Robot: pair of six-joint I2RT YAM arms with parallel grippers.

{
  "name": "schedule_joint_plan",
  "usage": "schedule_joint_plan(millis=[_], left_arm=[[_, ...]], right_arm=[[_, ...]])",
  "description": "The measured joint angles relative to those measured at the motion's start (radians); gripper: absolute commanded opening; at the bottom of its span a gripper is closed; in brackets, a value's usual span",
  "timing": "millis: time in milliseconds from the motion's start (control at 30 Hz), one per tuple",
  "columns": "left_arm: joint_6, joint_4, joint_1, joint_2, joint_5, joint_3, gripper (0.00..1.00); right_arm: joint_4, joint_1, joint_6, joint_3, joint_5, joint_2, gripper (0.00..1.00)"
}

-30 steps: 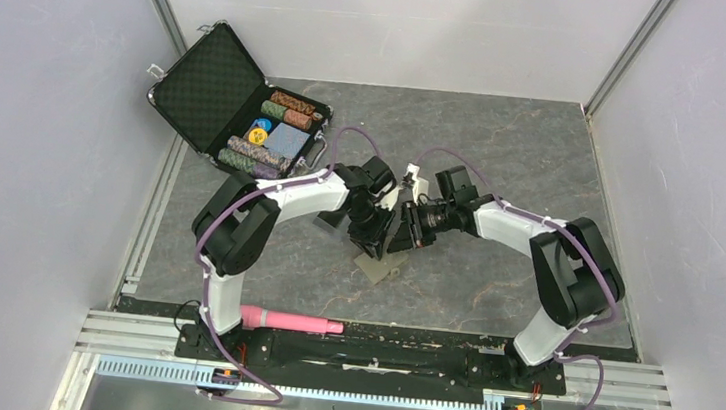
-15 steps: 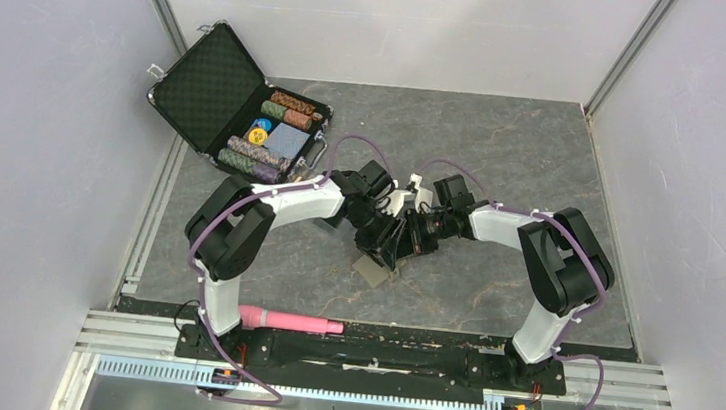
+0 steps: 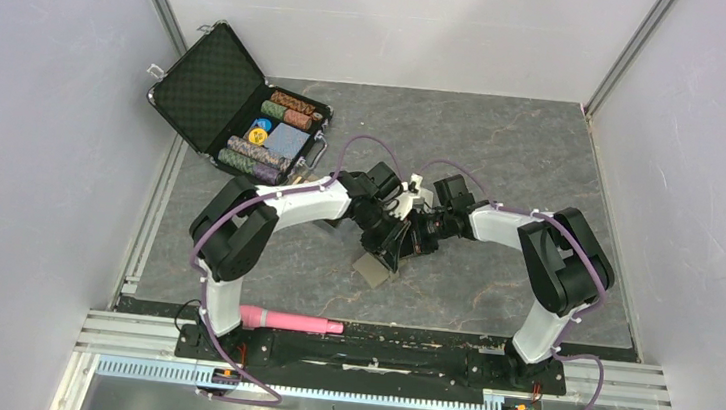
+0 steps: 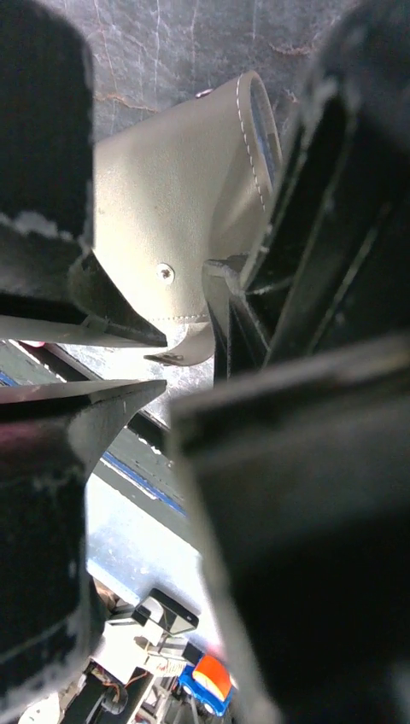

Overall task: Put the credit cards into the card holder
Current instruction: Close the card holder at the center of the board.

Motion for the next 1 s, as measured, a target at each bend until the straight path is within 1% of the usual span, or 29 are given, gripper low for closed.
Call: schedule_joint_plan(millis=[100,133,700,867,900,967,1000], left_arm=[[0.002,-0.011,-0.005,0.004,-0.024,0.010,0.06],[0.002,-0.012,-0.006,0.004,-0.030,0.011,0.03],[-0.006,-0.035,-0.005,0.004,-0.235,0.015,0.02],[-0.011,-0.037,-0.003,0.004,-0.248,0.016,0.02],[-0.011,-0.037,-0.003,0.004,-0.248,0.016,0.02],[-0.011,-0.041,-0.003,0.006,-0.251,0.019,0.02],[-0.011,-0.042,-0.003,0.007,-0.253,0.021,0.02]], right_arm=[[-0.002,-0.001,0.007,0.000,0.002,0.000,0.12],[-0.002,-0.002,0.009,0.000,0.002,0.000,0.12],[-0.010,-0.003,0.010,0.000,0.005,-0.002,0.11],[-0.014,-0.003,0.004,0.000,0.006,-0.006,0.11],[-0.015,-0.003,0.003,0.000,0.006,-0.007,0.09],[-0.021,-0.003,0.000,0.000,0.008,-0.011,0.00],[-0.025,-0.003,-0.002,0.000,0.012,-0.014,0.00]])
